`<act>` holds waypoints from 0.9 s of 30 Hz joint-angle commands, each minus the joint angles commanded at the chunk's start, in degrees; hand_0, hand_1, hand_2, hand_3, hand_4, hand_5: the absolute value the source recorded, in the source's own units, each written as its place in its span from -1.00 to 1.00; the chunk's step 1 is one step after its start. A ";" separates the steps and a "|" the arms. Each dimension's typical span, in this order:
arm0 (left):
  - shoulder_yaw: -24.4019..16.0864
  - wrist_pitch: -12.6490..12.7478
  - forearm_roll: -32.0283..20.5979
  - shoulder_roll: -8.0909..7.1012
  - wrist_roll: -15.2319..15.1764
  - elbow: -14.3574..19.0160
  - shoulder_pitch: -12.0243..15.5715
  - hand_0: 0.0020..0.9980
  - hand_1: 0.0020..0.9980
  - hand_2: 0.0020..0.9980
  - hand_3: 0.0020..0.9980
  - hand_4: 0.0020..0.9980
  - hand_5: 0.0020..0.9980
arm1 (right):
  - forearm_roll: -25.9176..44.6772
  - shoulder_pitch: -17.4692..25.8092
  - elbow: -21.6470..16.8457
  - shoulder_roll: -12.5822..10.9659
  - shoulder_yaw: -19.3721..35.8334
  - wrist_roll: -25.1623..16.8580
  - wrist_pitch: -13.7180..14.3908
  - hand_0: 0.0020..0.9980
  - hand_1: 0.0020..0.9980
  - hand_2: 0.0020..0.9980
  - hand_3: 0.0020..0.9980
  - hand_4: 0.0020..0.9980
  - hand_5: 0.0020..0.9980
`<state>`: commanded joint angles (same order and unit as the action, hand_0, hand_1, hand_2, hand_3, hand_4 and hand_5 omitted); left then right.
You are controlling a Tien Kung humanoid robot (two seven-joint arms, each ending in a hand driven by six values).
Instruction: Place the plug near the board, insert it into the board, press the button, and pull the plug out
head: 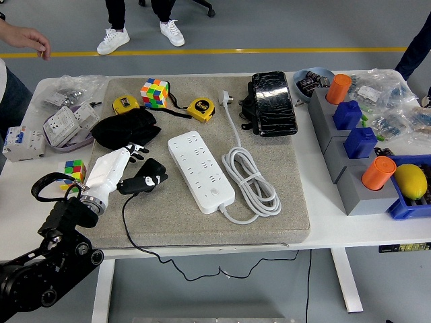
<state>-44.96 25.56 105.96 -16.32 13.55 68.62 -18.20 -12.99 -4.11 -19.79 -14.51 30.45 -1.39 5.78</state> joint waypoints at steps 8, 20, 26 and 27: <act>0.82 -0.98 1.59 0.46 1.81 -0.97 -0.92 0.14 0.17 0.19 0.40 1.00 0.07 | 0.12 -0.02 -0.01 0.05 -0.29 -0.08 0.04 0.15 0.29 0.25 0.08 0.86 -0.01; 1.61 -2.28 3.50 0.76 4.05 -1.63 -2.19 -0.14 -0.07 -0.01 0.27 1.00 -0.11 | 0.16 -0.17 -0.02 0.07 0.01 -0.23 0.14 0.15 0.29 0.25 0.08 0.86 -0.01; 1.97 -1.61 3.64 0.85 3.72 -1.81 -2.47 -0.27 -0.21 -0.11 0.09 1.00 -0.39 | 0.14 -0.18 -0.07 0.10 0.02 -0.31 0.18 0.15 0.29 0.25 0.09 0.86 -0.01; 2.00 -1.65 3.76 0.87 3.80 -1.82 -2.51 -0.27 -0.21 -0.11 0.09 1.00 -0.39 | 0.13 -0.18 -0.07 0.09 0.03 -0.32 0.18 0.15 0.29 0.25 0.09 0.86 -0.01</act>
<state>-42.96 23.91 109.73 -15.46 17.35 66.80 -20.71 -12.86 -4.29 -19.86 -14.42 30.47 -1.71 5.96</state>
